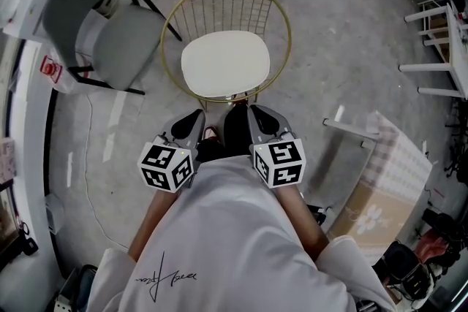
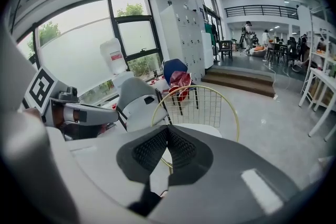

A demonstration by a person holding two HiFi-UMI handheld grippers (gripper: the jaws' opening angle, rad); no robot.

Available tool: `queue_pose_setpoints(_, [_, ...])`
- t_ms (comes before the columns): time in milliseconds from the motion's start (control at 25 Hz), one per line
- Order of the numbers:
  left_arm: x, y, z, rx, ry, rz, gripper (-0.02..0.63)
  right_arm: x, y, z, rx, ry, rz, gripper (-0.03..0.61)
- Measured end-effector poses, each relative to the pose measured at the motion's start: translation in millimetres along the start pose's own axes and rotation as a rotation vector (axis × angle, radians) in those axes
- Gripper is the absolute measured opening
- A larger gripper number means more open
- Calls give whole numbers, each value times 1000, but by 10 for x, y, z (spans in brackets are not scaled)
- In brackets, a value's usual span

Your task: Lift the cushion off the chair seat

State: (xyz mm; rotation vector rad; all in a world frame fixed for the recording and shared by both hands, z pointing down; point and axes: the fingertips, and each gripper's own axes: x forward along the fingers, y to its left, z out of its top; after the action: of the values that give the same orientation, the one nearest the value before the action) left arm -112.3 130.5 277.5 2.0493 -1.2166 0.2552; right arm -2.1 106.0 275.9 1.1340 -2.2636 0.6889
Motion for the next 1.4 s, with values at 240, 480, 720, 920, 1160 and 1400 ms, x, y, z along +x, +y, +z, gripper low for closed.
queue_pose_setpoints(240, [350,27,238,-26,2,30,-3,216,-321,221,-4,23,37,5])
queue_pose_setpoints(480, [751,31,556,-41,-7,62,-3,410,-696,478,-5,37,69,5])
queue_pose_setpoints(720, [1165,97,794,-46,-5,131,-3,588,-1105,594,3,62,120,5])
queue_pose_setpoints(920, [1440,125,893,-64,-20,192,-2,739,-1336,630,-1,83,172,5])
queue_pose_setpoints(1160, [1706,110,889,-101,2,218,-1,896,-1541,670,-3,96,207,5])
queue_pose_setpoints(1400, [1829,266,772,-110,37,246,-2,1076,-1660,566,3,130,212,5])
